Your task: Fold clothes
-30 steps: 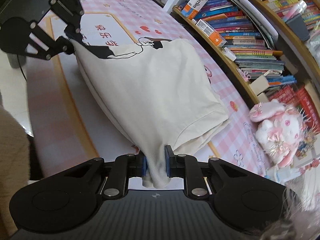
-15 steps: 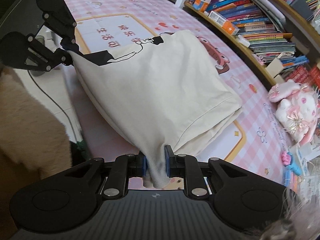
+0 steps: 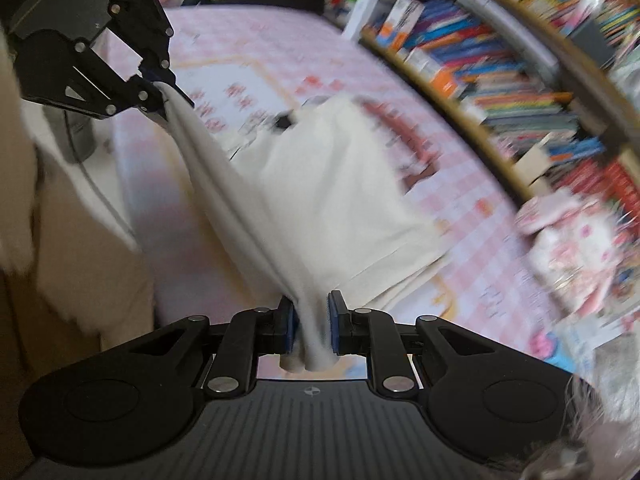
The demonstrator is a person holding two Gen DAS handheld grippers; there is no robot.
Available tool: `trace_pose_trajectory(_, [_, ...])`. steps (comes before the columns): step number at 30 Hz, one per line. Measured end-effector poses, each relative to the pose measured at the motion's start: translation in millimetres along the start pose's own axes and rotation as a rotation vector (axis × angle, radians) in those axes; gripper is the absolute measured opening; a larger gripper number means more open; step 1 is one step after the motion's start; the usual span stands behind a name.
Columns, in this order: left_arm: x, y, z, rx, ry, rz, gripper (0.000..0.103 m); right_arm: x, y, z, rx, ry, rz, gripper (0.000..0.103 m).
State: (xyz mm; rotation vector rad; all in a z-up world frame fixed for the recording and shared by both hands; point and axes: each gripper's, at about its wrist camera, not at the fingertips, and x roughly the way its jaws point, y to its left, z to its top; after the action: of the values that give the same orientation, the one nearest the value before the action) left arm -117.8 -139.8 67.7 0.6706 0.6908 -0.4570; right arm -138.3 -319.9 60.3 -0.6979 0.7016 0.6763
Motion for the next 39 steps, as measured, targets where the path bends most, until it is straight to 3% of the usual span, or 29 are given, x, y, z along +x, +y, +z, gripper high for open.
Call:
trace_pose_trajectory(6, [19, 32, 30, -0.061, -0.066, 0.054, 0.006, -2, -35, 29, -0.003, -0.073, -0.164, 0.014])
trace_pose_trajectory(12, [51, 52, 45, -0.109, -0.083, 0.074, 0.008, 18, -73, 46, 0.026, -0.077, -0.214, 0.014])
trace_pose_trajectory(17, [73, 69, 54, -0.131, -0.076, 0.068, 0.009, 44, -95, 55, 0.042, -0.044, -0.205, 0.014])
trace_pose_trajectory(22, [61, 70, 51, -0.04, -0.069, 0.009, 0.008, 43, -104, 62, 0.026, -0.039, -0.198, 0.014])
trace_pose_trajectory(26, [49, 66, 46, 0.003, -0.053, -0.081, 0.006, 36, -104, 59, 0.046, -0.016, -0.062, 0.013])
trace_pose_trajectory(30, [43, 88, 51, -0.089, -0.12, -0.116, 0.007, 20, -107, 60, 0.072, -0.023, 0.067, 0.011])
trace_pose_trajectory(32, [44, 102, 56, -0.146, -0.159, -0.117, 0.008, 18, -112, 63, 0.082, -0.037, 0.059, 0.009])
trace_pose_trajectory(34, [64, 122, 62, -0.232, -0.167, -0.06, 0.011, 28, -120, 68, 0.093, -0.034, 0.019, 0.009])
trace_pose_trajectory(36, [91, 139, 66, -0.313, -0.157, -0.031, 0.011, 47, -131, 73, 0.117, -0.03, 0.001, 0.009])
trace_pose_trajectory(39, [136, 153, 69, -0.333, -0.105, 0.003, 0.011, 84, -149, 79, 0.16, -0.01, -0.02, 0.008])
